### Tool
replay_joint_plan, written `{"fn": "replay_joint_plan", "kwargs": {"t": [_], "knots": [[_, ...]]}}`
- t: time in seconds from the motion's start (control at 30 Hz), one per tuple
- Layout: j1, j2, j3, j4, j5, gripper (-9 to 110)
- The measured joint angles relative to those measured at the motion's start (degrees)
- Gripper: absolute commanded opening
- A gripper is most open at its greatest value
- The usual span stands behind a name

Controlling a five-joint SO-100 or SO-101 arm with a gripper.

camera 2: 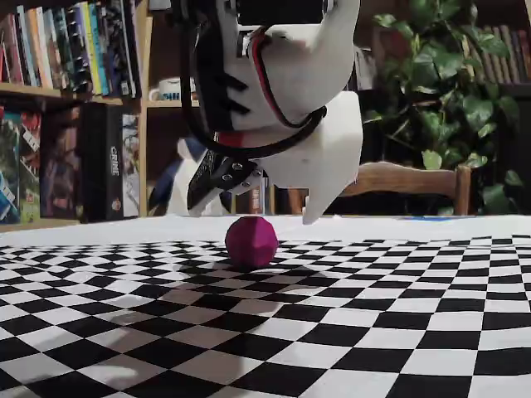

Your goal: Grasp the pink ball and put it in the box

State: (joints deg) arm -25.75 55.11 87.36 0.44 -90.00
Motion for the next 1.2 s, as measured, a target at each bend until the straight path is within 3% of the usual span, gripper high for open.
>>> {"fn": "replay_joint_plan", "kwargs": {"t": [1.2], "knots": [[0.18,-5.98,-7.03,0.97,0.00,36]]}}
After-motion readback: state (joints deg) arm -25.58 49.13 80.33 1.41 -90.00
